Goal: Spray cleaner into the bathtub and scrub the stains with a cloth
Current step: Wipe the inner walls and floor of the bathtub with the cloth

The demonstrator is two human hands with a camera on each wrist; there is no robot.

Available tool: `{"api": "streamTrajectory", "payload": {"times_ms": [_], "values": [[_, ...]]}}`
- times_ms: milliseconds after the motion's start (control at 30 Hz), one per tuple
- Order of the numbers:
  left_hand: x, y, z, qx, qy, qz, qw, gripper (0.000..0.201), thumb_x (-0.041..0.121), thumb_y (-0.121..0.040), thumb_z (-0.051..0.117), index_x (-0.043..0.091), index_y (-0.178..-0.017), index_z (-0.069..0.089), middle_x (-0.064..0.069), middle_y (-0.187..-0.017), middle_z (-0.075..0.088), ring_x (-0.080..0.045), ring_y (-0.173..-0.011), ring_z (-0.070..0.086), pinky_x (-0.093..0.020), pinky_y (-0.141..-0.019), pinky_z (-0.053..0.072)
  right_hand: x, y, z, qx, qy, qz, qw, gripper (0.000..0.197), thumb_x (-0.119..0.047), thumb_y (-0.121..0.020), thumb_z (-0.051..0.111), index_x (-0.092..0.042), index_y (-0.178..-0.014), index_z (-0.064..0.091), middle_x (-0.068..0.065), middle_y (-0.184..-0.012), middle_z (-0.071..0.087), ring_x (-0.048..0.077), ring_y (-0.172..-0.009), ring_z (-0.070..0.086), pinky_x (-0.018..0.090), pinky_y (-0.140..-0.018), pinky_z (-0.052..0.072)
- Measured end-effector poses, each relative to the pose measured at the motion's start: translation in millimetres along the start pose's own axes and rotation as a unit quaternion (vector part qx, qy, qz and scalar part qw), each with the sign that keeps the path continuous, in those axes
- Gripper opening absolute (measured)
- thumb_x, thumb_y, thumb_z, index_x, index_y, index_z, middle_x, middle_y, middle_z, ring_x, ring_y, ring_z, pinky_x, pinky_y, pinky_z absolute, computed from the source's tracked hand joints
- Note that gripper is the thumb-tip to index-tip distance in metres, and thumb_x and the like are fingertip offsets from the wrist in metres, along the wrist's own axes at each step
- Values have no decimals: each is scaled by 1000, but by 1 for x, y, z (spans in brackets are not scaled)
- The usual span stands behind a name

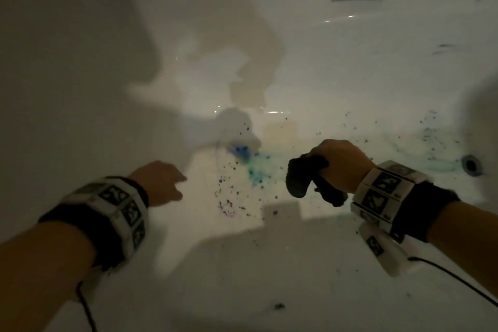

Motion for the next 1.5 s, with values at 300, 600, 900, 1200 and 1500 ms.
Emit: {"api": "streamTrajectory", "payload": {"times_ms": [300, 600, 900, 1200, 1500], "values": [[75, 102, 125, -245, -15, 53, 968, 46, 33, -94, 52, 4, -130, 50, -8, -136, 49, -23, -124, 46, -29, -102, 35, 5, 85, 27, -157, 128, -84, 976, 31, -9, -95, 38, -15, -118, 59, 6, -116, 60, 25, -104, 57, 32, -89, 45], [110, 141, 141, -304, -17, -44, 951, 49, 38, -91, 55, 12, -132, 53, -3, -137, 51, -20, -125, 47, -30, -105, 36, 63, 115, 31, -195, 98, -182, 959, 34, -12, -96, 41, -19, -126, 55, 4, -123, 58, 24, -113, 53, 35, -99, 41], [122, 173, 149, -259, 56, -119, 957, 52, 46, -92, 49, 9, -128, 56, -5, -135, 53, -20, -122, 49, -29, -101, 36, 131, 142, 3, -256, 232, -184, 920, 26, -18, -98, 37, -17, -116, 56, -7, -91, 48, 12, -85, 46, 19, -77, 31], [105, 195, 149, -231, 154, -124, 953, 54, 46, -87, 56, 19, -134, 50, 5, -141, 46, -14, -128, 44, -26, -107, 29, 73, 167, 11, -343, 205, -315, 861, 29, -3, -87, 52, -16, -108, 67, -4, -116, 62, 13, -107, 57, 23, -98, 41], [64, 196, 150, -251, 138, -107, 952, 69, 61, -77, 59, 26, -136, 47, 6, -141, 44, -15, -129, 42, -30, -109, 29, 3, 170, 82, -435, 308, -267, 803, 31, -5, -89, 53, -3, -119, 59, 12, -124, 58, 26, -113, 56, 28, -90, 45]]}}
Point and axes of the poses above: each hand's wrist, its own y-axis away from the middle knuckle, its own z-axis out of the palm, x = y × z, the point moved 1 cm from there along -y, towards the middle knuckle
